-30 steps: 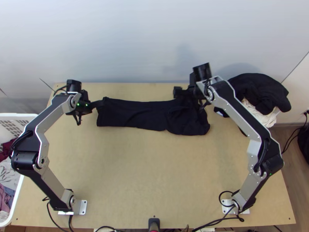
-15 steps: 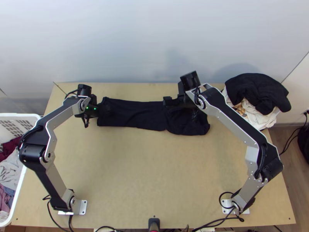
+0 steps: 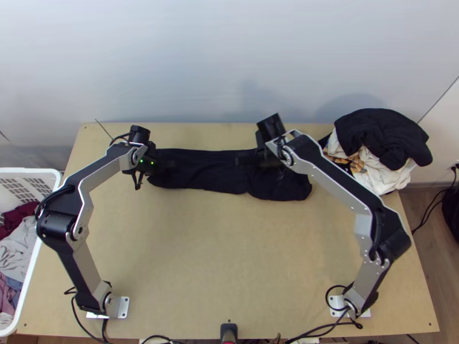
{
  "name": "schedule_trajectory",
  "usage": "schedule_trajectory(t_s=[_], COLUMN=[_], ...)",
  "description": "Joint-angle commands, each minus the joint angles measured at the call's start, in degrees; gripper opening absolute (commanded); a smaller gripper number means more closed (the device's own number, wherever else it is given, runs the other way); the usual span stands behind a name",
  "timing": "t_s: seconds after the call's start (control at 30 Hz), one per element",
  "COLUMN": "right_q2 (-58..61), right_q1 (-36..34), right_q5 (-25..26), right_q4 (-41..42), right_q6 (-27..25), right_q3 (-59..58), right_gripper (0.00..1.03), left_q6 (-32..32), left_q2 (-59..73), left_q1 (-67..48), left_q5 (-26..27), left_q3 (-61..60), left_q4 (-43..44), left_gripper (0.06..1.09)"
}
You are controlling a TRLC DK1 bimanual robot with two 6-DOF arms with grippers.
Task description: Fold the t-shirt
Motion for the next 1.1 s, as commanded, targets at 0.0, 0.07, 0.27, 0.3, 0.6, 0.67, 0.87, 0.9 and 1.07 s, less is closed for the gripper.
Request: schedule_trajectory(t_s=[0.0,0.07,0.27,0.3,0.6,0.67,0.87,0.9,1.07], right_q2=[5.44,7.81,15.02,15.90,18.97,20.12,12.91,10.45,-2.56], right_q1=[1.71,1.88,1.97,1.97,0.74,0.13,-3.04,-3.65,-7.43], right_q5=[-0.01,-0.10,-0.01,-0.10,-1.42,-2.30,-5.02,-5.72,-10.03], right_q4=[1.02,1.29,3.04,3.04,5.24,5.33,4.19,3.57,-1.17], right_q6=[0.03,0.38,0.65,0.65,0.91,1.18,2.41,2.32,2.41], right_q3=[0.61,1.66,2.19,1.93,-0.62,-0.71,-0.89,-1.24,-5.54], right_gripper=[0.99,0.99,0.99,0.99,0.99,0.99,0.99,0.99,0.99], left_q6=[-0.83,-1.09,-1.71,-1.97,-3.90,-3.99,-3.99,-3.90,-4.17], left_q2=[-6.21,-8.67,-11.74,-12.36,-14.38,-13.68,-12.18,-11.74,-9.55], left_q1=[-1.37,-1.46,-2.52,-2.78,-7.96,-9.63,-16.23,-17.28,-21.50], left_q5=[-0.44,-0.36,0.35,1.05,5.01,6.59,7.64,7.64,7.64], left_q3=[0.92,1.80,6.72,7.16,13.14,13.93,16.13,16.57,19.91], left_q4=[-0.75,-0.92,-4.79,-4.88,-5.14,-5.14,-5.50,-5.58,-4.97], left_gripper=[0.10,0.10,0.10,0.10,0.10,0.10,0.10,0.10,0.10])
